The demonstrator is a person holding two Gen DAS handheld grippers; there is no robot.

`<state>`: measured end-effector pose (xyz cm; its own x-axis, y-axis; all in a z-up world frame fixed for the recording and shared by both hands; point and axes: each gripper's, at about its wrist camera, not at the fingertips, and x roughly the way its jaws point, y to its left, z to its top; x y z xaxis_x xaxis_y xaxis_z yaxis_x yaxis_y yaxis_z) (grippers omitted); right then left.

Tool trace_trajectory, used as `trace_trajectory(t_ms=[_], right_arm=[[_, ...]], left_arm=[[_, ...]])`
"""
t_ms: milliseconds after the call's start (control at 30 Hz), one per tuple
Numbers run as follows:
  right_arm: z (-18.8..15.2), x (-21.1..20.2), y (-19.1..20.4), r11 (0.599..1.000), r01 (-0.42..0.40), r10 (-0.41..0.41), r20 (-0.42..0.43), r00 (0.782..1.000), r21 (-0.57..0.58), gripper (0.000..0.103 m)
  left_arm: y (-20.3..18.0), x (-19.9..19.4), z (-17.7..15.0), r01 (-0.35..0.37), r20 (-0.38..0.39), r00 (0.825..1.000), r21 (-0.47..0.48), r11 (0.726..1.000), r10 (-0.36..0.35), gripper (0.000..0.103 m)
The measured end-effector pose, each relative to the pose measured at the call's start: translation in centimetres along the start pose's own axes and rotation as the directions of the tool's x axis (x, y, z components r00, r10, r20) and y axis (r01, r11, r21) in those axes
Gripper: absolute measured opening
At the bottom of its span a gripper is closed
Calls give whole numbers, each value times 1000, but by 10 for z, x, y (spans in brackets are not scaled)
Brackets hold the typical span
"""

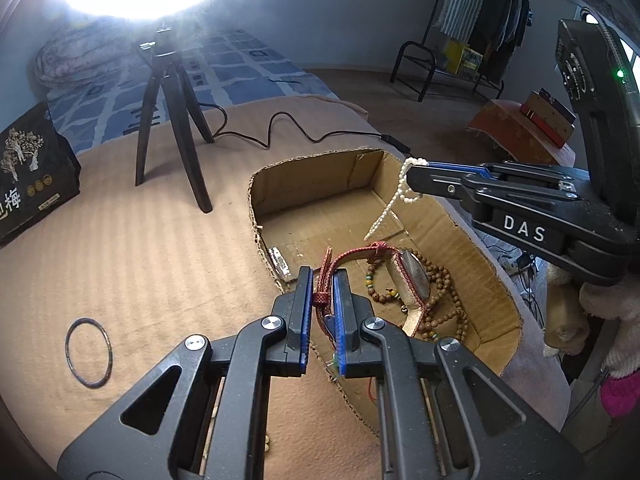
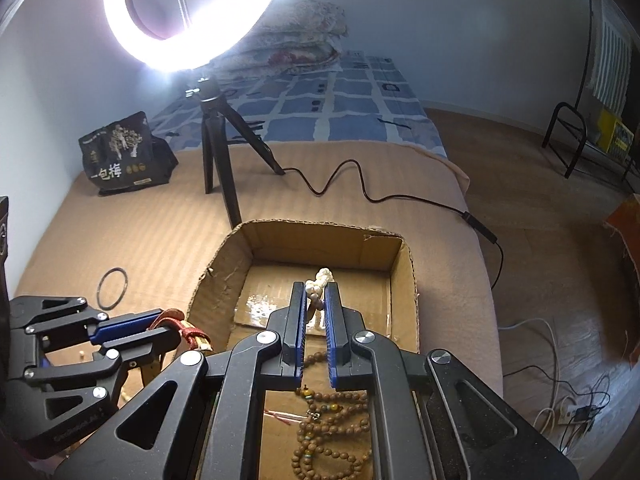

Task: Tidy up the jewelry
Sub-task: 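Lift the watch and pearl necklace with both tools and carry them toward the box, then open the left tool to drop the watch while the right tool releases the necklace into the box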

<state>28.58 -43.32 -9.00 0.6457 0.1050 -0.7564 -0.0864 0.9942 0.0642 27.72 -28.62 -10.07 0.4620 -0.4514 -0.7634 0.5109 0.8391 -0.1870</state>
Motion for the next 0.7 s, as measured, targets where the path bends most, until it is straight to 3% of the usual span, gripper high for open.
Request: trace_trajectory(t_ms=[333, 400, 433, 467, 700], right_arm=[[-3, 0, -7, 999, 32, -32, 4, 999, 17, 9], [-3, 0, -8, 999, 42, -42, 3, 999, 23, 20], [-3, -1, -9, 998, 47, -47, 8, 999, 29, 33], [-3, -3, -10, 998, 49, -50, 16, 999, 37, 40], [-3, -9, -8, 998, 46, -47, 22, 999, 44, 41]], left_arm=[[-4, 6, -1, 23, -7, 1000, 4, 1000, -23, 14], [-6, 6, -1, 21, -6, 1000, 7, 1000, -21, 15], [-7, 5, -1, 21, -7, 1000, 9, 1000, -21, 15], [-7, 5, -1, 22, -8, 1000, 10, 1000, -21, 15], [-9, -2, -4, 22, -7, 1000, 13, 1000, -22, 15]])
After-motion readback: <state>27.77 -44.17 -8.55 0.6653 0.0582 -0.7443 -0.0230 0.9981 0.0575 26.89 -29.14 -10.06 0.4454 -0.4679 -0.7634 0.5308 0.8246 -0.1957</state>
